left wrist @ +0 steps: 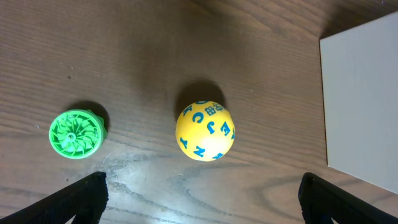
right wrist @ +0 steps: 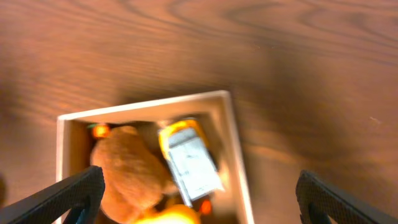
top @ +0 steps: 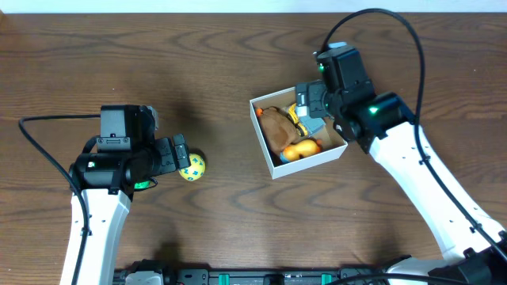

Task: Pack container
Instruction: 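Lower the duck into the box and open the right gripper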

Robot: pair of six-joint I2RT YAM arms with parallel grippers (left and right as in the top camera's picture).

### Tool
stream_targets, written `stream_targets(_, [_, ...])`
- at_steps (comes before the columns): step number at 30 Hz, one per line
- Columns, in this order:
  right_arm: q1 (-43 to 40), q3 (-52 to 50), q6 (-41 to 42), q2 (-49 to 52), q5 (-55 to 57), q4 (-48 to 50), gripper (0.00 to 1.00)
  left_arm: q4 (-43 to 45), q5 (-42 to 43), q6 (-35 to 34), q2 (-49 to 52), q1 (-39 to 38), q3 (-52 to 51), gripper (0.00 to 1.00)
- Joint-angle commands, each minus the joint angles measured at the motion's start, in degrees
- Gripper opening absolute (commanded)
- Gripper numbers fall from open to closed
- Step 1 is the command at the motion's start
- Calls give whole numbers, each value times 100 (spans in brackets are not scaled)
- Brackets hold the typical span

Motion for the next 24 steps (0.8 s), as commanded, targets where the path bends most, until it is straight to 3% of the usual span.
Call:
stream_targets(1, [-297, 81, 579, -11, 752, -363, 99, -15, 13, -9, -15, 24, 101, 98])
stream_targets(10, [-1200, 33, 1799, 407, 811, -2090, 99, -15, 13, -9, -15, 24, 101, 98])
stream_targets(19, [-1071, -378, 1598, 1091, 710, -2006, 99, -15, 13, -9, -15, 24, 101, 98])
stream_targets(24, [-848, -387, 984, 1349, 136, -1991, 99, -15, 13, -7, -15, 24, 101, 98])
